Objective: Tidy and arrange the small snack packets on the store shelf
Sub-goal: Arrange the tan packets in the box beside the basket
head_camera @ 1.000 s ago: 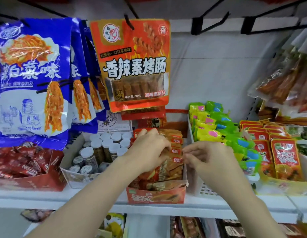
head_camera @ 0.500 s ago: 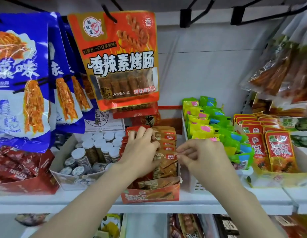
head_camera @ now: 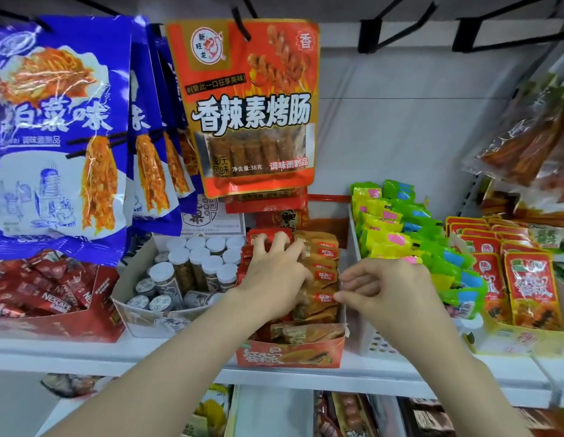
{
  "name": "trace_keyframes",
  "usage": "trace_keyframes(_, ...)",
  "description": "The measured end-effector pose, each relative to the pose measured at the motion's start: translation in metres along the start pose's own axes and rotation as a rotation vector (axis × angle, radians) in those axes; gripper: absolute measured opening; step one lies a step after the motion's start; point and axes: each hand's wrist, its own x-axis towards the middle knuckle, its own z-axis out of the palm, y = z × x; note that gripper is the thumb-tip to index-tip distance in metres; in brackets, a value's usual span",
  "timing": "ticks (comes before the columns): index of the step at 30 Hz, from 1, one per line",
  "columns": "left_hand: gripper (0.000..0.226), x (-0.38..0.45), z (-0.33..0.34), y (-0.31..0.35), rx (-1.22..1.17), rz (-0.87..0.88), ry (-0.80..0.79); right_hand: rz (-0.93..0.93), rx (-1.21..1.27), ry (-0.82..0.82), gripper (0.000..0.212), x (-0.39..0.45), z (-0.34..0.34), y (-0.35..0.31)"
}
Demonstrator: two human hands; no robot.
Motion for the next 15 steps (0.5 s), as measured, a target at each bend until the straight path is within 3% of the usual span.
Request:
trace_keyframes(2, 0.023, -0.002, -0.006, -0.003, -0.107, -0.011, 0.032, 0.007, -0.019, -0.010, 0.022, -0.001, 0.000, 0.000)
trace_keyframes(7, 0.006, -0.013, -0.034, -0.020, -0.481, 0.006, 0.162, -0.039, -0.077, 0.009, 0.047, -0.004, 0.003, -0.003)
trace_keyframes(12, 0.011, -0.025, -0.048, -0.021, -0.917, -0.079, 0.188, -0.044, 0.032, 0.121, 0.018, -0.005, 0.005, -0.009)
trace_keyframes(15, 0.015, -0.033, -0.037, -0.015, -1.118, -0.157, 0.195, -0.046, 0.042, 0.162, 0.017, -0.006, 0.010, -0.010)
